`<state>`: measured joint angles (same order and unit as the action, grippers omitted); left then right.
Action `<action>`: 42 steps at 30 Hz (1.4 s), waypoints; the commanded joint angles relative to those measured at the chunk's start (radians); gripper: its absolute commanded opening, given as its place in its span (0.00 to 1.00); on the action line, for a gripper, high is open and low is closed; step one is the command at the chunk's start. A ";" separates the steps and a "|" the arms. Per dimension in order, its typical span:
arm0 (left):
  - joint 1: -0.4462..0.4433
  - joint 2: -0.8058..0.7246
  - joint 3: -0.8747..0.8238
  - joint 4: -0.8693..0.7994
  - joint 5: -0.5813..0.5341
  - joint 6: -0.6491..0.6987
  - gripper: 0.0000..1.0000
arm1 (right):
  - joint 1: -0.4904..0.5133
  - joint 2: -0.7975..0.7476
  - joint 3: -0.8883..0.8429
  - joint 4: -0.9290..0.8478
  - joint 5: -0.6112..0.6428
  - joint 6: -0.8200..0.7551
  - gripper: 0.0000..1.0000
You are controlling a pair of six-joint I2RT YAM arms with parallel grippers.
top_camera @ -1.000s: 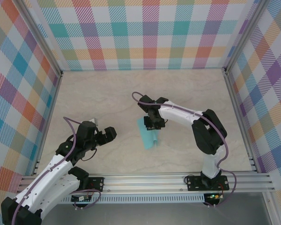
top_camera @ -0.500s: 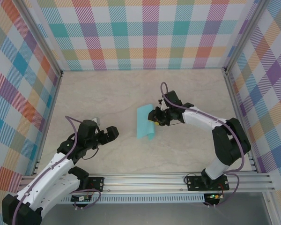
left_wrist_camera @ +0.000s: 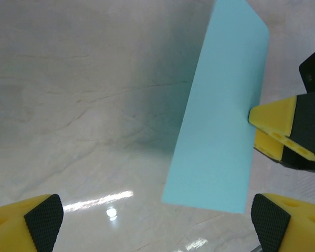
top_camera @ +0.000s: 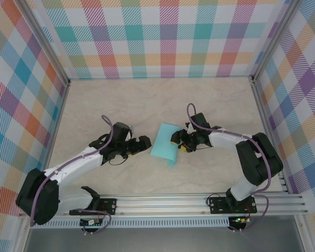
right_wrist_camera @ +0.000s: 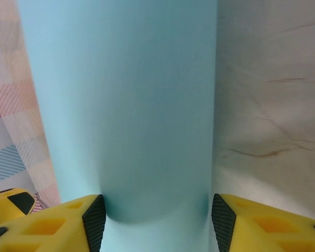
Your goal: Fold a paper plane with a square sheet of paper (pick it up from the middle)
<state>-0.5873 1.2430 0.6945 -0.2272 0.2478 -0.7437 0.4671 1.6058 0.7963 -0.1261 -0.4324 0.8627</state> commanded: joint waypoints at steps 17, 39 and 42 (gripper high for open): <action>-0.087 0.417 0.280 0.175 0.122 -0.026 0.74 | -0.077 -0.027 -0.008 -0.110 -0.129 -0.191 0.64; -0.125 0.473 0.301 0.254 0.175 -0.018 0.08 | -0.114 -0.103 -0.001 -0.221 -0.109 -0.263 0.67; -0.134 0.498 0.319 0.266 0.181 -0.024 0.07 | -0.129 -0.125 -0.004 -0.227 -0.124 -0.273 0.68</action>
<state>-0.7052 1.7119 0.9741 0.0032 0.4107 -0.7670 0.3523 1.5166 0.7868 -0.3248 -0.5339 0.6224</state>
